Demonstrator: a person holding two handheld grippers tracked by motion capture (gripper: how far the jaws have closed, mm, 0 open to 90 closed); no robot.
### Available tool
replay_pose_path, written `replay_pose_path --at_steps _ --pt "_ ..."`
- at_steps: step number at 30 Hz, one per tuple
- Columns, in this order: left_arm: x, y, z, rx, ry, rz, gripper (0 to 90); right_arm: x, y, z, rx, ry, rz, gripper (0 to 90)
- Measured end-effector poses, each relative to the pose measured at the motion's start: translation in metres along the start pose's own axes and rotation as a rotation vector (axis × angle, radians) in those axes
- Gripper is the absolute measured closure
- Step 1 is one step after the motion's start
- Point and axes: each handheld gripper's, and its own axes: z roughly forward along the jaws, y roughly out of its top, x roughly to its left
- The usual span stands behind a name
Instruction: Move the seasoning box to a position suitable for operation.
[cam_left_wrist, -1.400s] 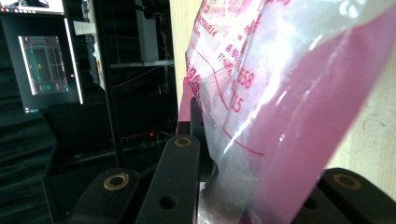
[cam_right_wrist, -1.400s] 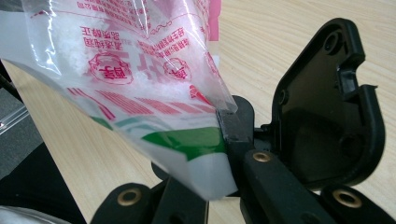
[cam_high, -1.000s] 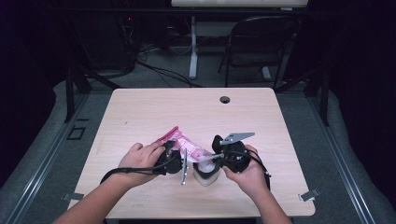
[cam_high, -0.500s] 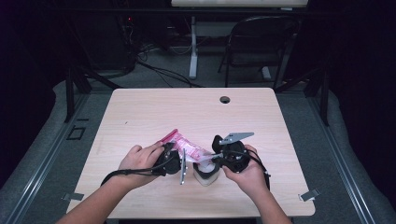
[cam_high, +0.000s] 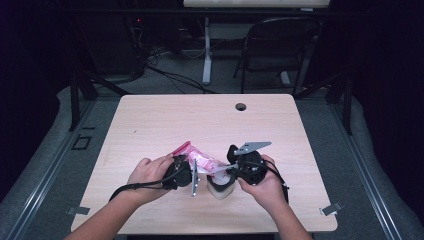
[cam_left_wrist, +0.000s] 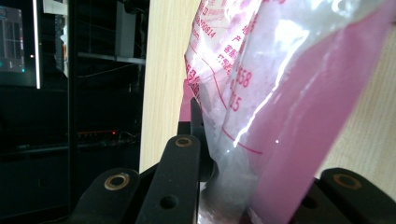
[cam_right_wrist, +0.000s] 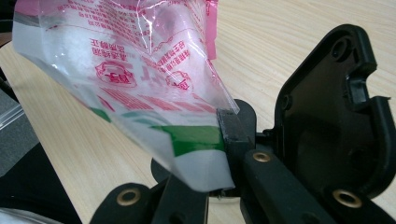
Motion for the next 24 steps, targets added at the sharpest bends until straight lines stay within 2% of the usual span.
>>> replay_pose_path --at_steps 9,10,18,24 --pt "-0.002 -0.004 0.002 -0.008 -0.016 -0.038 87.1 0.001 0.000 0.001 -0.005 0.000 -0.002 90.0" --pt "-0.002 -0.005 0.003 -0.009 -0.027 -0.054 87.1 0.001 0.001 0.001 0.002 0.001 -0.005 89.9" --pt "-0.004 -0.009 0.005 -0.023 -0.048 -0.103 87.2 0.002 0.001 0.002 -0.008 0.006 -0.006 89.7" --pt "-0.007 -0.012 0.007 -0.013 -0.067 -0.130 87.2 0.003 0.001 0.002 -0.011 0.005 -0.012 89.1"
